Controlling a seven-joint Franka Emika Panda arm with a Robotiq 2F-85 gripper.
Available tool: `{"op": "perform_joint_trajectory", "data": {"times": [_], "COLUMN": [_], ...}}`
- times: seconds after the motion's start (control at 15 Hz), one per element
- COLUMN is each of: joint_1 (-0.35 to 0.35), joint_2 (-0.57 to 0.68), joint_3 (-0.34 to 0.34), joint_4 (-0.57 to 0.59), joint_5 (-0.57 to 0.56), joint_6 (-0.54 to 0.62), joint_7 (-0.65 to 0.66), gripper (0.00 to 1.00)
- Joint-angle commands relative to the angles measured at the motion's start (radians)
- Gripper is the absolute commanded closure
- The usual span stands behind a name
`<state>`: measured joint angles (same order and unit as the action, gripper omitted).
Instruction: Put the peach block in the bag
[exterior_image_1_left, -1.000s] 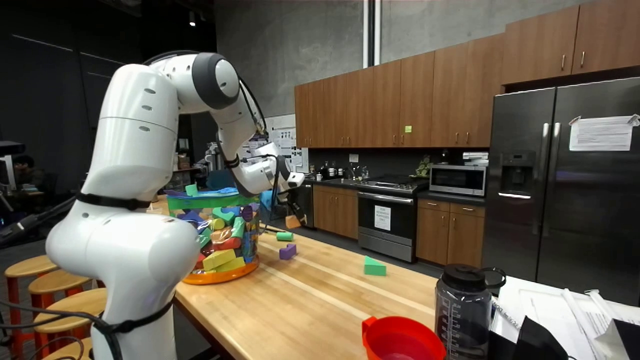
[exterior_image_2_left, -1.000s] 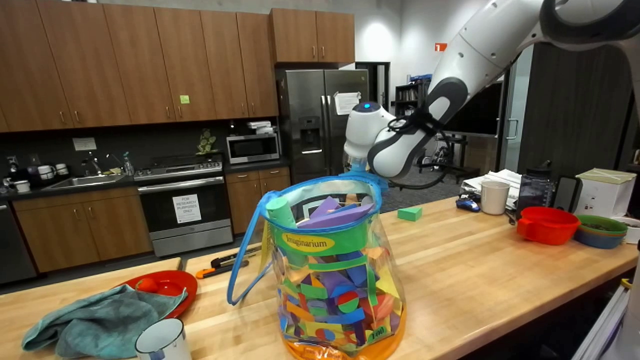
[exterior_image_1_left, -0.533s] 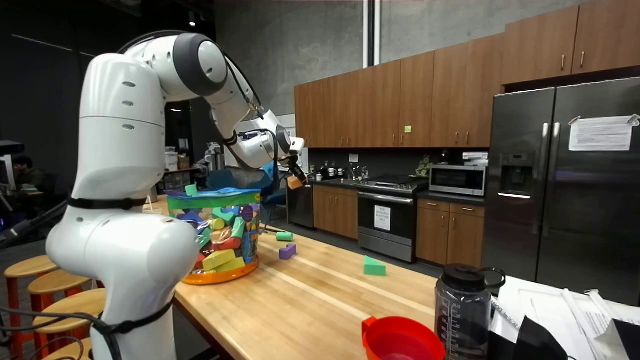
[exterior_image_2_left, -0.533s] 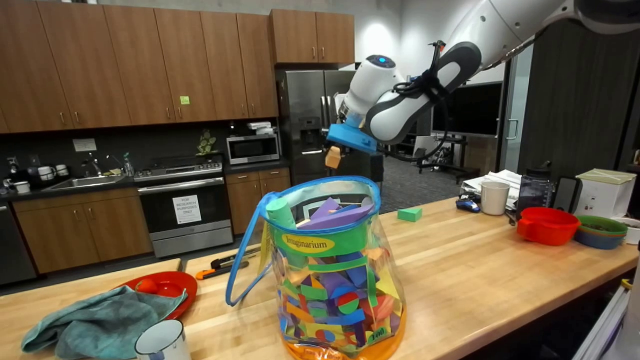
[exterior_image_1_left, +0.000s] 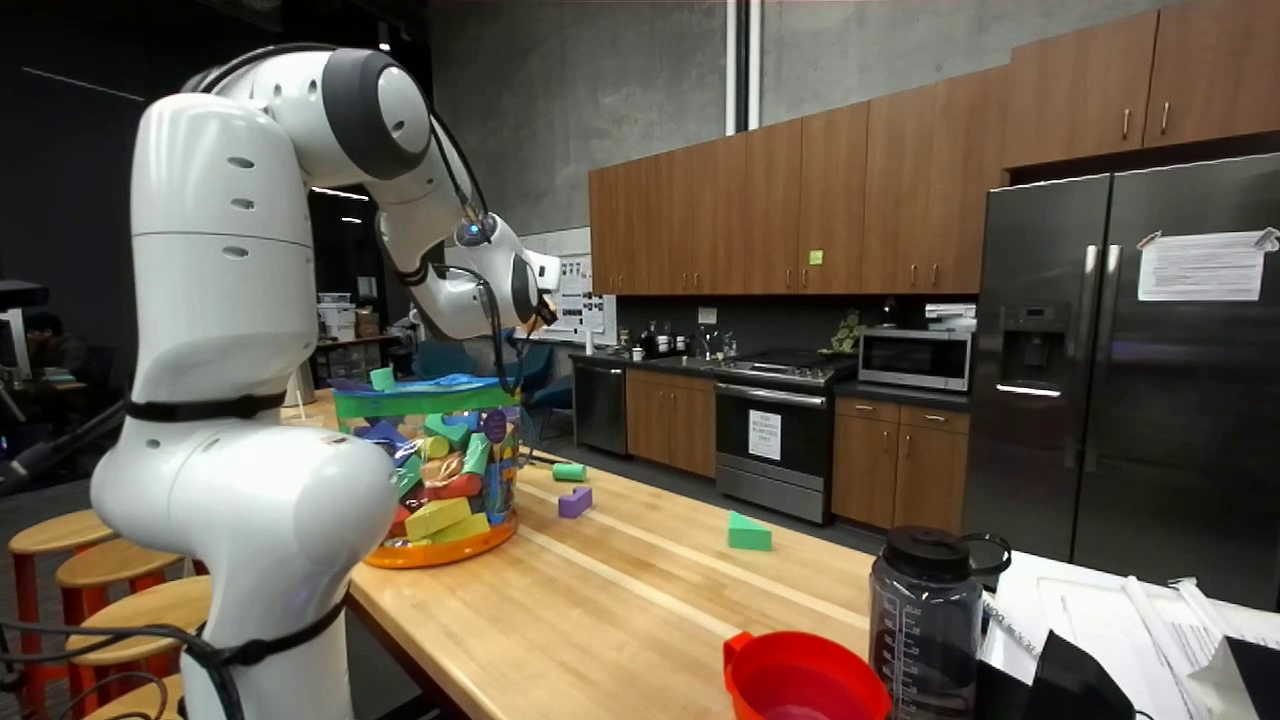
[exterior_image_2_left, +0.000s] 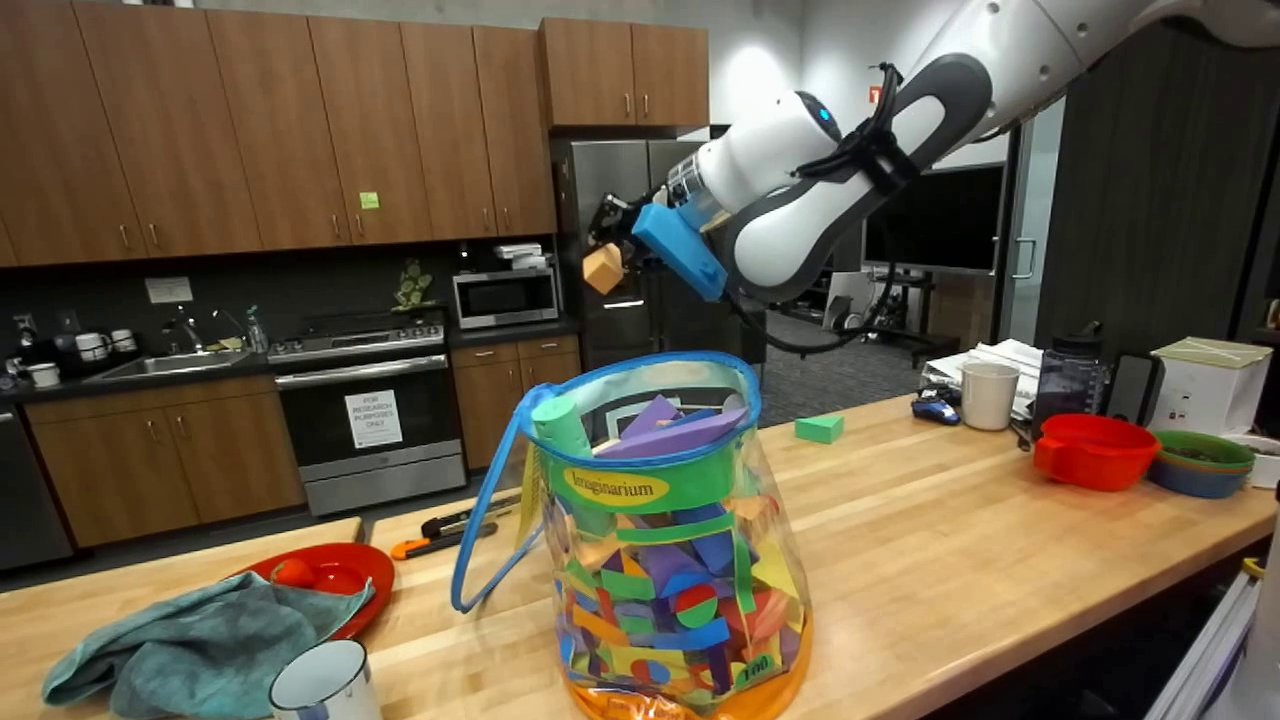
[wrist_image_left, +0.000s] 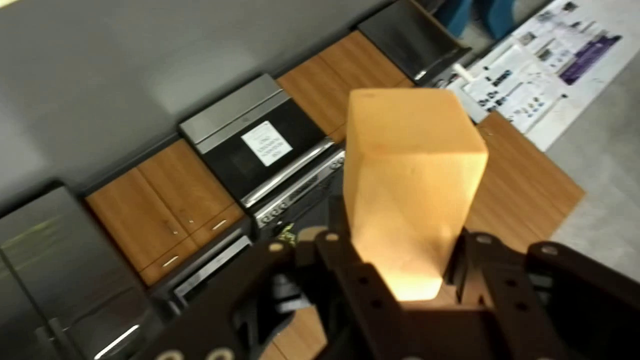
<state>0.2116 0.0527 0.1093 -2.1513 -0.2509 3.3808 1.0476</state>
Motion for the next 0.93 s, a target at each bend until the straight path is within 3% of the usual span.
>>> {"op": "perform_joint_trajectory", "data": {"times": [0.0,0.2,0.47,0.87], "joint_1": [-0.024,-0.043,-0.066,-0.149], "joint_2": [-0.031,-0.023,-0.030,-0.113], "joint_3": [0.090,0.153,0.168,0.075], "joint_4": [-0.029,0.082,0.160,-0.039], "joint_5": [-0.148,-0.348,-0.433,-0.522], "joint_6": [0.136,0.099,0.082,0.045], "joint_7": [0.124,0.314,0.412,0.365], "gripper": [0.84,0.84,0.84,0.84]}}
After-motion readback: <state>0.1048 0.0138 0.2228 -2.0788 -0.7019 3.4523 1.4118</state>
